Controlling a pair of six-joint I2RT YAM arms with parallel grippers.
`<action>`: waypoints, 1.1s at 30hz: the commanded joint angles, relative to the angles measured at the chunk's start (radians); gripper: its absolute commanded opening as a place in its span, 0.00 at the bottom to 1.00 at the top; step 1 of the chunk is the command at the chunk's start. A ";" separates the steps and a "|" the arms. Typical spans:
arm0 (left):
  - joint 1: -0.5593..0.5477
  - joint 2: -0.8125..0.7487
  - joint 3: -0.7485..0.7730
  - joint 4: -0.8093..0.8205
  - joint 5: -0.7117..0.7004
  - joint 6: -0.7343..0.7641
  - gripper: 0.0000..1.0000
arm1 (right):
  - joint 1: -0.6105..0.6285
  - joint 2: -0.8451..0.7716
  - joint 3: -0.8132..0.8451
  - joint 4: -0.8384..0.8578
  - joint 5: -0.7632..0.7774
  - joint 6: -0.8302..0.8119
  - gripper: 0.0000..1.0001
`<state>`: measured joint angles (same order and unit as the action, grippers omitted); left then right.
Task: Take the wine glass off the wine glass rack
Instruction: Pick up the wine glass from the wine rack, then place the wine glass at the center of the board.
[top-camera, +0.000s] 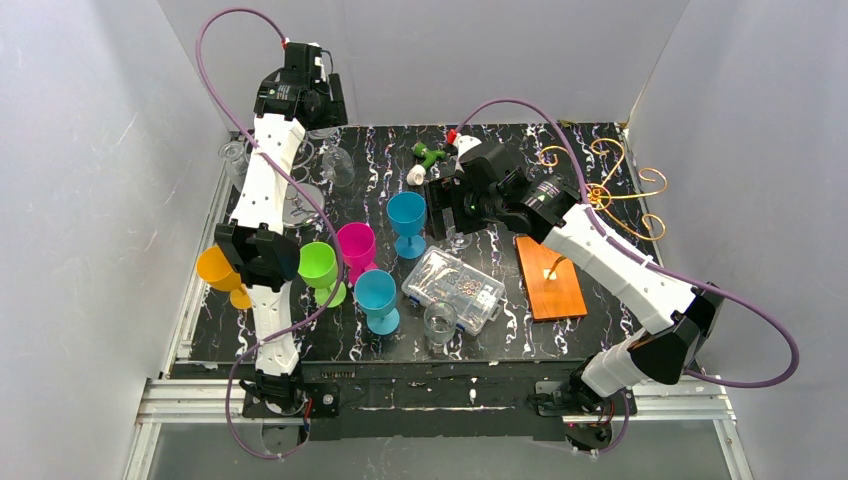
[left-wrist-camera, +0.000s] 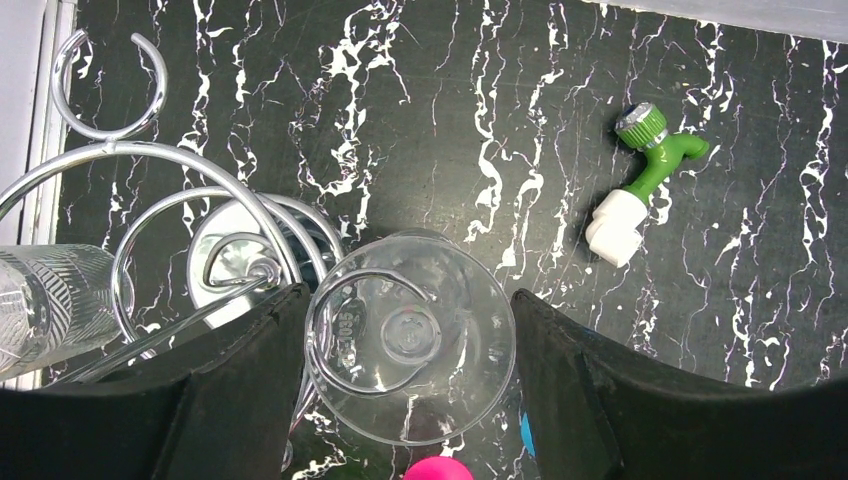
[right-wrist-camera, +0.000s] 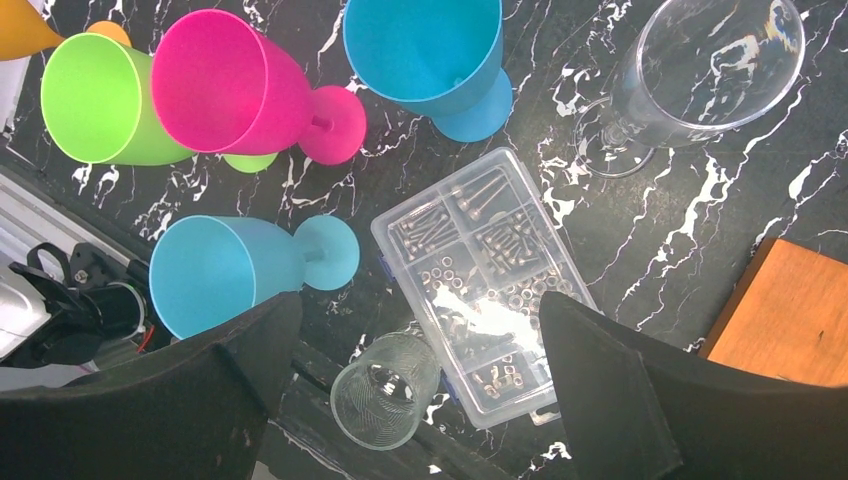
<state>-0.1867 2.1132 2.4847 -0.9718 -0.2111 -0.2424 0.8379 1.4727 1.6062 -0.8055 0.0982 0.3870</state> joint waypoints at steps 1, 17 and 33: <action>-0.007 -0.101 0.043 0.025 0.017 0.009 0.47 | -0.005 -0.035 -0.007 0.044 0.007 0.008 0.98; -0.022 -0.131 0.042 0.026 0.061 0.007 0.45 | -0.005 -0.030 0.018 0.212 0.031 -0.055 0.98; -0.031 -0.199 -0.017 0.026 0.131 0.002 0.44 | 0.020 0.136 0.118 0.565 0.081 -0.199 0.98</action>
<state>-0.2119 2.0441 2.4744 -0.9661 -0.1081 -0.2432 0.8474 1.5566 1.6749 -0.4149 0.1410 0.2604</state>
